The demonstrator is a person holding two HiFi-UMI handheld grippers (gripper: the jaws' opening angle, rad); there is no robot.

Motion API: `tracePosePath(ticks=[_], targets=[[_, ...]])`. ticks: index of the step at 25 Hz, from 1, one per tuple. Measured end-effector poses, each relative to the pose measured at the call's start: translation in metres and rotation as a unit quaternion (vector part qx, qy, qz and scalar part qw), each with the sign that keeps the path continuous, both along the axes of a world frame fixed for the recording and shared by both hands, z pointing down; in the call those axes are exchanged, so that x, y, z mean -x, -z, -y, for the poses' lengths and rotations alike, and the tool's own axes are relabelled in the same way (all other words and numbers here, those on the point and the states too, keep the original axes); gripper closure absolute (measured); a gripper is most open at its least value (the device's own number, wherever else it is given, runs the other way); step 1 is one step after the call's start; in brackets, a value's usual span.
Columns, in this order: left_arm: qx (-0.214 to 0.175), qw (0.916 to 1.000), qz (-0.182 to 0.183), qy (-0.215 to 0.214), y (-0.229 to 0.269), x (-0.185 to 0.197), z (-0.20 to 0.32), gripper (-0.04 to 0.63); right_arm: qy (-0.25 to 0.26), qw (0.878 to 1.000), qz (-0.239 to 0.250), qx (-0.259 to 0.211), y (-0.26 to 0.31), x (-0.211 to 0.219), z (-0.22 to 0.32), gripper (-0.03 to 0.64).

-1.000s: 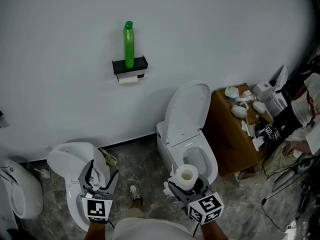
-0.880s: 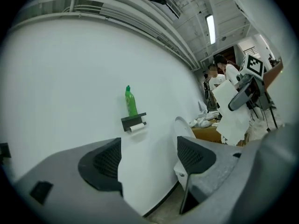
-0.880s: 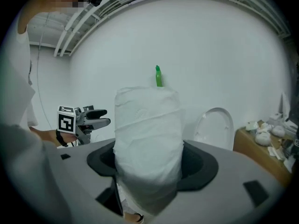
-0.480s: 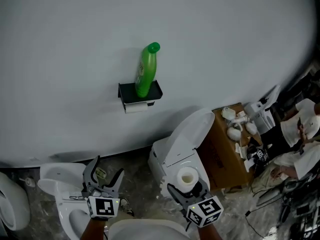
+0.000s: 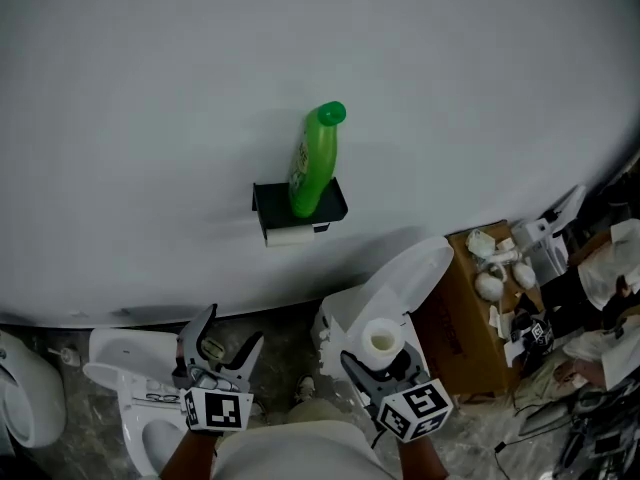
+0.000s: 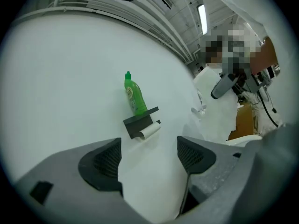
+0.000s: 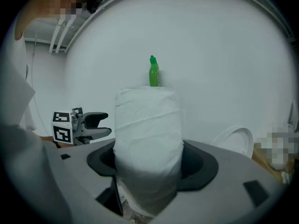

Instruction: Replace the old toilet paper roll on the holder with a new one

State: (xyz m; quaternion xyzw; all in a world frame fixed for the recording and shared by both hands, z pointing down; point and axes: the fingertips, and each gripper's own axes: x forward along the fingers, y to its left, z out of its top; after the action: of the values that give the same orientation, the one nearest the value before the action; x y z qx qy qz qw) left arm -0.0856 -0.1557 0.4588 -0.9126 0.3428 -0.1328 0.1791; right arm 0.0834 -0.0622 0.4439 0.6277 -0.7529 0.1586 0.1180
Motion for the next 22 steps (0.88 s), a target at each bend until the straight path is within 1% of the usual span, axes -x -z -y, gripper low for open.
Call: tracePosePath(ticks=[3, 5, 7, 10, 13, 17, 20, 22], targets=[[-0.02, 0.9995, 0.025, 0.007, 0.007, -0.018, 0.009, 0.236, 0.018, 1.0, 0.01, -0.018, 0.006, -0.02, 0.026, 0.284], [-0.038, 0.998, 0.049, 0.004, 0.009, -0.037, 0.013, 0.236, 0.031, 0.999, 0.015, -0.027, 0.012, -0.034, 0.041, 0.284], [-0.059, 0.9954, 0.076, 0.005, 0.009, -0.056, 0.025, 0.238, 0.042, 0.998, 0.015, -0.035, 0.015, -0.048, 0.056, 0.284], [-0.078, 0.9906, 0.111, 0.017, 0.005, -0.083, 0.045, 0.238, 0.063, 0.997, 0.03, -0.036, 0.011, -0.065, 0.072, 0.284], [-0.084, 0.9857, 0.144, 0.023, -0.002, -0.108, 0.057, 0.238, 0.077, 0.996, 0.041, -0.032, 0.004, -0.083, 0.082, 0.284], [-0.087, 0.9792, 0.18, 0.033, -0.013, -0.126, 0.073, 0.238, 0.09, 0.994, 0.056, -0.036, -0.001, -0.104, 0.093, 0.284], [-0.097, 0.9724, 0.209, 0.04, -0.022, -0.136, 0.084, 0.238, 0.09, 0.993, 0.064, -0.04, -0.007, -0.122, 0.096, 0.284], [-0.105, 0.9662, 0.231, 0.043, -0.029, -0.142, 0.094, 0.238, 0.086, 0.993, 0.071, -0.044, -0.011, -0.132, 0.098, 0.284]])
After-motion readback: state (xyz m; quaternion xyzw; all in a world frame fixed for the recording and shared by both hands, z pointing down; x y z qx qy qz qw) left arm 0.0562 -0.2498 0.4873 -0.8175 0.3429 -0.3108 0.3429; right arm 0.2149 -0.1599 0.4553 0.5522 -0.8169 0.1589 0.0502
